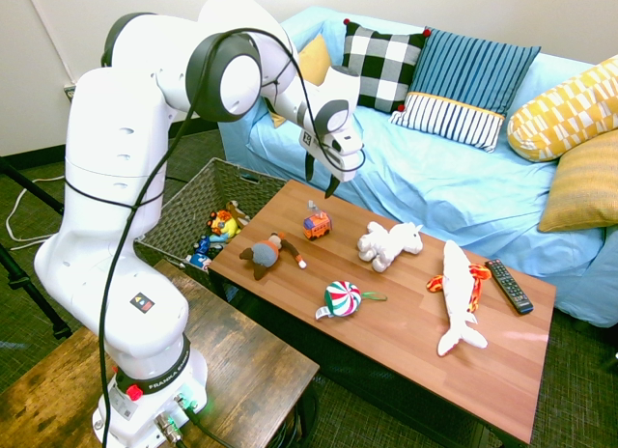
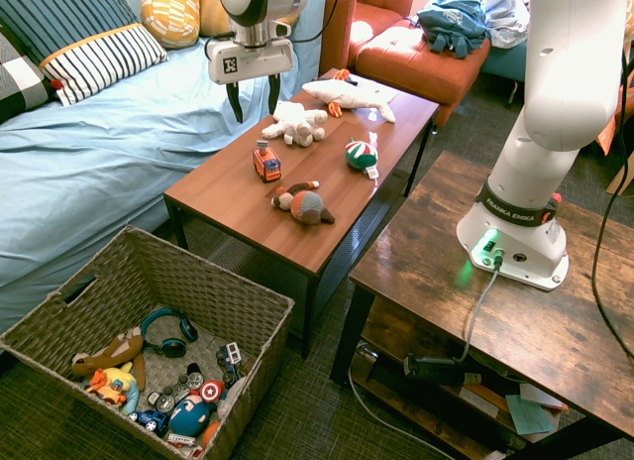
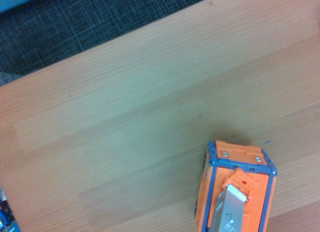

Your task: Put the toy car in the basket

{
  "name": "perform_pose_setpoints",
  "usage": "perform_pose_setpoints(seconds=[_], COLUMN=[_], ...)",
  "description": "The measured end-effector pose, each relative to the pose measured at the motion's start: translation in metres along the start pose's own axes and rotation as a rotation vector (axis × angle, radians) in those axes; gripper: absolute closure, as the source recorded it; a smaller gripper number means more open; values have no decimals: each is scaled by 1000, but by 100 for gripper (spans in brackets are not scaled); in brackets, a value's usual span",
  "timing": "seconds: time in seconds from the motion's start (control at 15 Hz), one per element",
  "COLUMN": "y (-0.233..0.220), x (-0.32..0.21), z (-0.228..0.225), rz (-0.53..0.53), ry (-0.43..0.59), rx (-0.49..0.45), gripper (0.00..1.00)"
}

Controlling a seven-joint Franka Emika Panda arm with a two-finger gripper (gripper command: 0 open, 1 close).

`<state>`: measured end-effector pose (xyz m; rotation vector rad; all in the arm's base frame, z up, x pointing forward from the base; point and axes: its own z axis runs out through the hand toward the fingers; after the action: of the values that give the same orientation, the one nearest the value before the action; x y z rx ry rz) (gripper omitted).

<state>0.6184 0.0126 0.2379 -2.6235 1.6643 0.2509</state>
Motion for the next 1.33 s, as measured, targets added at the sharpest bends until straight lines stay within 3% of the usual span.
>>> perform_pose_setpoints(seconds=[0.47,0.87,0.93,1.33], y=[-7,-5,-5,-9], x=[17,28,28,22], z=[71,97,100,107], rz=[21,37,34,10], ry=[-60,-72,-70,-62], rx=[-55,-77,-75,-71], gripper=[0,0,100,100])
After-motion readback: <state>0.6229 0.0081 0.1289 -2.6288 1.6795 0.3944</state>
